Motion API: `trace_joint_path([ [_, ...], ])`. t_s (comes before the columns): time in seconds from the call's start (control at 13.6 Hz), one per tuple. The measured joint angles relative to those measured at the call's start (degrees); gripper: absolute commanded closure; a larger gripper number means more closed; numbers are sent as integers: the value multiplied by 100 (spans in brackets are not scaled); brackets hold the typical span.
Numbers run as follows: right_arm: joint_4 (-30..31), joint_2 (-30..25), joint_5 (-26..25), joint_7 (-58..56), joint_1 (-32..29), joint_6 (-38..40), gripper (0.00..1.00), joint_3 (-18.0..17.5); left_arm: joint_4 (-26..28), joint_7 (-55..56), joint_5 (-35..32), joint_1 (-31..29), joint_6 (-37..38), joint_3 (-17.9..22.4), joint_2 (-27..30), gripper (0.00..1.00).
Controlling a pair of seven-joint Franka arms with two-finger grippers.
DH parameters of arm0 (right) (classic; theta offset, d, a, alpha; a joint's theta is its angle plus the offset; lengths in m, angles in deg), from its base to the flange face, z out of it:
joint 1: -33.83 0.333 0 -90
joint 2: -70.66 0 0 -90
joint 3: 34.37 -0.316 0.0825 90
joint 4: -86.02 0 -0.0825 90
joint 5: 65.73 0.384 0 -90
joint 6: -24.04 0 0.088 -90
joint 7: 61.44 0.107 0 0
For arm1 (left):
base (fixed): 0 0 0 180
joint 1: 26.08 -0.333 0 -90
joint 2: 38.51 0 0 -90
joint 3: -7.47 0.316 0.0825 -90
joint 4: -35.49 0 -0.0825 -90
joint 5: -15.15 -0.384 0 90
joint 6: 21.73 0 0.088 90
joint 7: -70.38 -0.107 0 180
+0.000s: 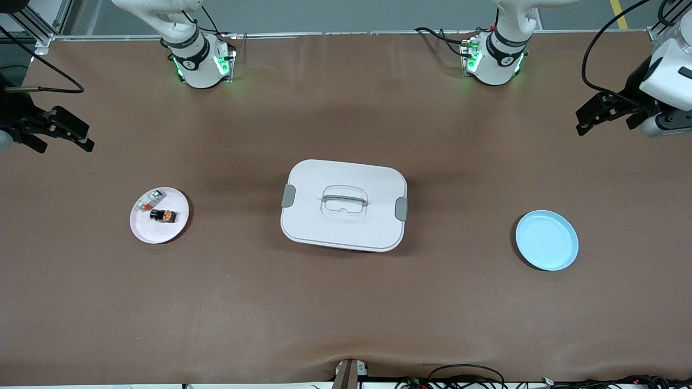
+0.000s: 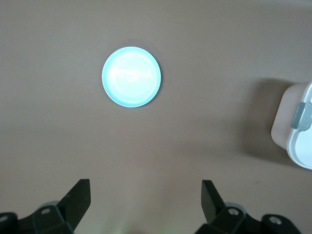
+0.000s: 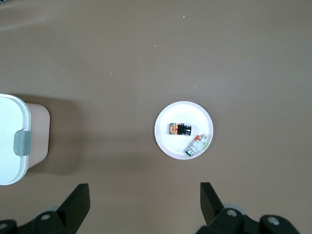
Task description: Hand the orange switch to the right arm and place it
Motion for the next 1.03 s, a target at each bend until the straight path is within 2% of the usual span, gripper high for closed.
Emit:
trace_joint_path([
  [0.52,-34,0,0,76,-12,150,0,51,2,-539,0,-81,259,48,145,0],
  [1.03,-38,0,-4,77,-12,276,0,54,-18,-568,0,-95,345,90,180,0],
])
